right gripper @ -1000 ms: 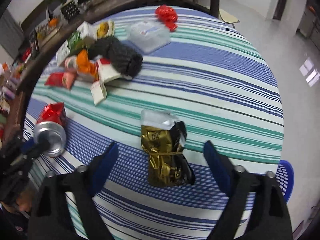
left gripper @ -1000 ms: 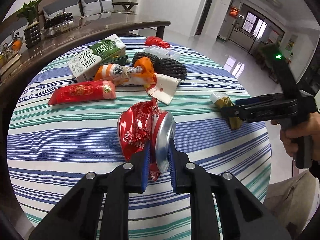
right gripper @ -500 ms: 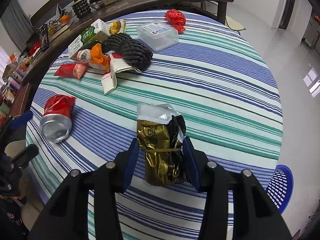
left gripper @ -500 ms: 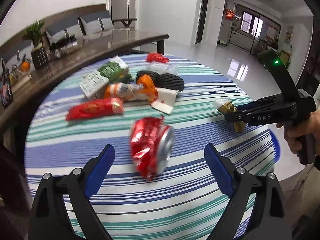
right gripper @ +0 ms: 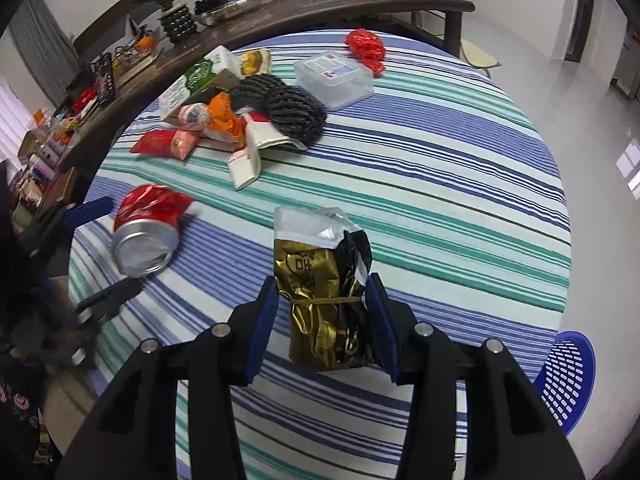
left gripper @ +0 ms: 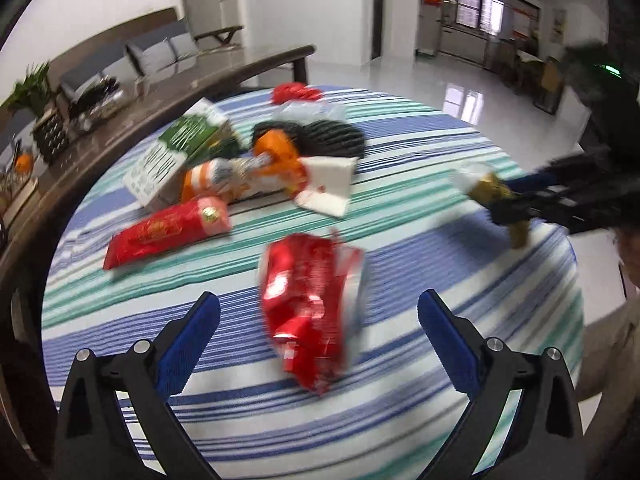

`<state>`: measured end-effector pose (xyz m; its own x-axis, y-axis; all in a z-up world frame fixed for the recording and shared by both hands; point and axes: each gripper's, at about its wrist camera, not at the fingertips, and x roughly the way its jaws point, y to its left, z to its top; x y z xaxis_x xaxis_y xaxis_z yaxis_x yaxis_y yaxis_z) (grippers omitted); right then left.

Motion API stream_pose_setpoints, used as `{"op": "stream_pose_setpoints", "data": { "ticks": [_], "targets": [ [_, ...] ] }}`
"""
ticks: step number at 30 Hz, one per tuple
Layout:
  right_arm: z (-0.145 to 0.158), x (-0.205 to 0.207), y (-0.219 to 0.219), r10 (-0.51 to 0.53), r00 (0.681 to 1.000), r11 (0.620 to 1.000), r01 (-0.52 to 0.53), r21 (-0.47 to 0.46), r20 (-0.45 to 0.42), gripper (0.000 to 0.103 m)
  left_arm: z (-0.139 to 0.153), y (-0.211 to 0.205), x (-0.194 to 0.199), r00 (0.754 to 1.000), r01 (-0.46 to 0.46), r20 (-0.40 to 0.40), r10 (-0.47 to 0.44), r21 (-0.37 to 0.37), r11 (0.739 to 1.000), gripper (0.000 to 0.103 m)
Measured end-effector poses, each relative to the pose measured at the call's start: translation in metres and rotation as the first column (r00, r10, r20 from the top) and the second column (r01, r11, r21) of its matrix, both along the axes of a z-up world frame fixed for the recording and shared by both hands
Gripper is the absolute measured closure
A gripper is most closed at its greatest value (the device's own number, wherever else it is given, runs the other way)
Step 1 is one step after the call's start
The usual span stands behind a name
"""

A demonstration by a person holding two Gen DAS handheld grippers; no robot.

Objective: Collect trash
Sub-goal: 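Carry the can and wrapper over the blue wastebasket and open both tools, then withdraw both open tools from the wastebasket back over the table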

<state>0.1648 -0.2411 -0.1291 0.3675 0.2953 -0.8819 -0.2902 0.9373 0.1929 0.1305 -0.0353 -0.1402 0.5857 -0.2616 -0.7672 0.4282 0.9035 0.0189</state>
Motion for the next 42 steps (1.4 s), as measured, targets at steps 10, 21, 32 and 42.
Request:
{"op": "stream_pose_setpoints", "data": {
  "ticks": [10,21,32,42],
  "targets": [
    [0.008,-0.007,-0.069,-0.090,0.996,0.990,0.089,0.108,0.002,0.059,0.009,-0.025,0.007,0.997,0.024,-0.071,-0.034,-0.129,0.991,0.061],
    [-0.005,-0.069,-0.305,-0.503,0.864,0.864,0.503,-0.020,0.003,0.059,0.048,-0.253,-0.019,0.925,0.318,-0.124,-0.359,-0.264,0.911,0.058],
    [-0.067,-0.103,-0.414,-0.674,0.737,0.738,0.675,-0.010,-0.053,0.059,-0.035,-0.452,-0.020,0.838,0.432,-0.258,-0.481,-0.225,0.873,0.056],
    [-0.109,-0.105,-0.472,-0.749,0.658,0.655,0.753,0.055,-0.084,0.031,-0.101,-0.532,0.003,0.850,0.389,-0.280,-0.446,-0.235,0.891,0.011]
  ]
}}
